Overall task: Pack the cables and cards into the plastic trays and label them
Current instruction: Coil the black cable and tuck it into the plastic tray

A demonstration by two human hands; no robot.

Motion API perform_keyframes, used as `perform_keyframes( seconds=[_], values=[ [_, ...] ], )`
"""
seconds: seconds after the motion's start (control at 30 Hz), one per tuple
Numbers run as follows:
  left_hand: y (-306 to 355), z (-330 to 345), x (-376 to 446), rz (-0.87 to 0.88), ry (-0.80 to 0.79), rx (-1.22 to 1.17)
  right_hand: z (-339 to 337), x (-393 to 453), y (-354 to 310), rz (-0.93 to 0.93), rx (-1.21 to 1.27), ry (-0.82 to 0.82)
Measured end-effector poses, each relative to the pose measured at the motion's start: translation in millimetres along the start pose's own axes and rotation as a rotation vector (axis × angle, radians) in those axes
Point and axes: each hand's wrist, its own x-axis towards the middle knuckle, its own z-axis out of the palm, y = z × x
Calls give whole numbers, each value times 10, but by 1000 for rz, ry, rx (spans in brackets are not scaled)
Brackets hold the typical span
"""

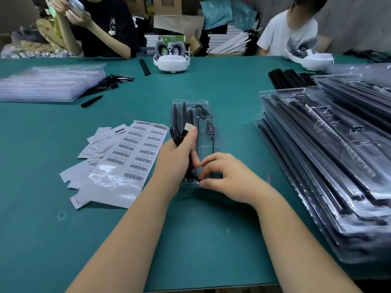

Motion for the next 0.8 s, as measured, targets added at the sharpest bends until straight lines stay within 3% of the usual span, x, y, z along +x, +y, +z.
perform_keyframes(
  seconds=[0.1,0.23,0.3,0.4,0.57,0.67,0.8],
  values=[
    [-16,-50,-27,118,-69,241,-18,1,12,38,36,30],
    [-12,-129,-46,276,-228,635,-109,36,110,381,11,359],
    [13,-131,-75,336,-339,929,-135,8,160,540,-40,359],
    [64,-91,-117,363,-399,1269,-132,-5,191,551,-10,327],
    [72,-130,-117,260,-357,1334,-160,5,213,560,230,391],
    [74,-206,-104,295,-297,1439,-148,11,192,572,376,371],
    [75,-319,-52,270,-282,1427,-97,20,160,498,292,295]
  ],
)
